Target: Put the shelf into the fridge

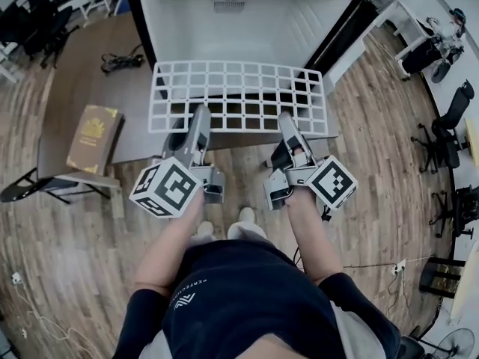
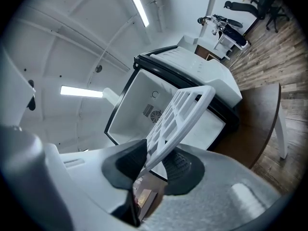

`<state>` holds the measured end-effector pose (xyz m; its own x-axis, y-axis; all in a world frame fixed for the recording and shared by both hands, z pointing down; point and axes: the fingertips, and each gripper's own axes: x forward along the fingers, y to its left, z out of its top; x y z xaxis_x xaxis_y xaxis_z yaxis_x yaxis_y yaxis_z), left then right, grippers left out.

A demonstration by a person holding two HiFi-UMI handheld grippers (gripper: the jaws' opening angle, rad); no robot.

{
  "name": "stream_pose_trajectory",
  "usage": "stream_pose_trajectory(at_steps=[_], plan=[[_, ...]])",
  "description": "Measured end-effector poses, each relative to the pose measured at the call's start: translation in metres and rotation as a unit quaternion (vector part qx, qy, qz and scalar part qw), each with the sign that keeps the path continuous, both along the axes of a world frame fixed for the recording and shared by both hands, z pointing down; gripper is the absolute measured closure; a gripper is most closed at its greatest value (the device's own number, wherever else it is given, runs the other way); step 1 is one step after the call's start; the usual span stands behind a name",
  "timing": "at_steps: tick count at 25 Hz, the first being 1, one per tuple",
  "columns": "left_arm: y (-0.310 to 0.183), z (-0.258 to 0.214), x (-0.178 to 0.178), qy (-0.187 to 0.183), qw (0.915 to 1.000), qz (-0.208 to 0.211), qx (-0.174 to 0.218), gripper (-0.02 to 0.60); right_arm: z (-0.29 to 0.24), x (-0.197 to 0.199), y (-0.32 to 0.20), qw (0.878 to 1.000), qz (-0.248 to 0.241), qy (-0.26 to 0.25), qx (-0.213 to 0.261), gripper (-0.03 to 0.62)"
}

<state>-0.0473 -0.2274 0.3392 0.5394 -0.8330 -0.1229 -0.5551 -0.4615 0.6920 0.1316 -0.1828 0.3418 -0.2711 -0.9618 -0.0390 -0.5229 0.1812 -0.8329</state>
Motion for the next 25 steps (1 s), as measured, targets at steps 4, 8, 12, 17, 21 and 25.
stream_pose_trajectory(at_steps=[4,8,12,17,21,25], plan=[[-0.009,-0.001,0.007,0.004,1.0000,-0.009,-0.002,0.443,-0.001,0.006,-0.015,1.000,-0.020,-0.008,0.008,0.497],[-0.015,-0.009,0.006,0.001,0.9996,-0.026,0.009,0.443,-0.007,0.007,-0.024,0.999,-0.037,-0.006,0.017,0.499],[-0.028,-0.014,0.014,0.007,0.9996,-0.029,0.003,0.443,-0.016,0.013,-0.041,0.999,-0.047,-0.003,0.020,0.499],[-0.039,-0.019,0.021,0.011,0.9995,-0.030,-0.002,0.443,-0.025,0.019,-0.054,0.998,-0.051,-0.005,0.029,0.500],[-0.044,-0.023,0.019,0.014,0.9993,-0.035,-0.004,0.445,-0.029,0.017,-0.060,0.998,-0.059,-0.008,0.032,0.500],[-0.049,-0.026,0.017,0.015,0.9990,-0.042,-0.007,0.445,-0.029,0.016,-0.068,0.997,-0.065,-0.012,0.028,0.500]])
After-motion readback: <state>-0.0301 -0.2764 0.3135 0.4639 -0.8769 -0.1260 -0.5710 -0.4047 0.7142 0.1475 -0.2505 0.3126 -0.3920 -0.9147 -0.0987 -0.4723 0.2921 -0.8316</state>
